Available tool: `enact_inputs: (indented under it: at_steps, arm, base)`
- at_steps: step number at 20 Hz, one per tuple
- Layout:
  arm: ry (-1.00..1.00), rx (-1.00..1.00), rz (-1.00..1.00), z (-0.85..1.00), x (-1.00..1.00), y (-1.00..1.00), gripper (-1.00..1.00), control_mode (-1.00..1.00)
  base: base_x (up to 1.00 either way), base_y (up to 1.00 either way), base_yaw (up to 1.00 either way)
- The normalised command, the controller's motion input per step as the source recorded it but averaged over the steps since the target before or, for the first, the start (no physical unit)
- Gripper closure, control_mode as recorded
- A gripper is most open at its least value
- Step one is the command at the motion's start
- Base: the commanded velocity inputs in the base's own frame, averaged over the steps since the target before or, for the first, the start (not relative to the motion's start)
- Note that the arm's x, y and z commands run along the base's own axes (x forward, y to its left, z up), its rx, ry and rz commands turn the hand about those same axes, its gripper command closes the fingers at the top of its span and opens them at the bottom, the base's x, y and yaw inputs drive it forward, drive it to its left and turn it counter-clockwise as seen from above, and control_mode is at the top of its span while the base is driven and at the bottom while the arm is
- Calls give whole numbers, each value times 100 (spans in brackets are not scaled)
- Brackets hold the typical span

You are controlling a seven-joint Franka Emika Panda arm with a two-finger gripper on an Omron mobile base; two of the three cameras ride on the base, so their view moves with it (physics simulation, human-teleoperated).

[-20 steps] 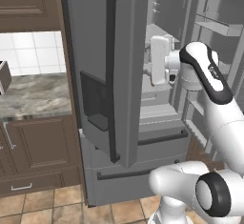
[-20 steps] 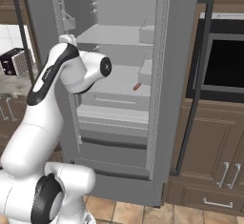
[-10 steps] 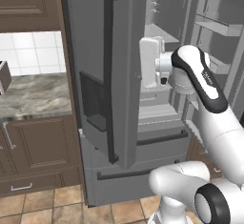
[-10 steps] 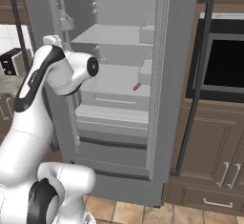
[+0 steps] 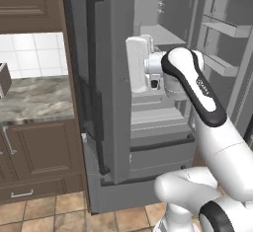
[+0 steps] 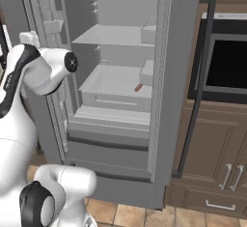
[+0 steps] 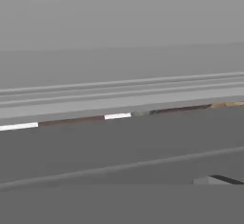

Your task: Move the hot dog bun to the plate on the dining table and place the condiment next to that plate. Then navigate to the fridge and take the sausage and place it on the plate as well.

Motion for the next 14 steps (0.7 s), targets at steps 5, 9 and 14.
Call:
enact_inputs:
  at_steps: [5,9,14]
  arm:
    - [17,-2,0,0,0,100,-100,-100]
    - [15,-2,0,-4,8,100,-100,-100]
    - [5,-5,0,-4,4,64,-100,-100]
  base:
    - [0,0,0]
    - [0,0,0]
    - [0,0,0]
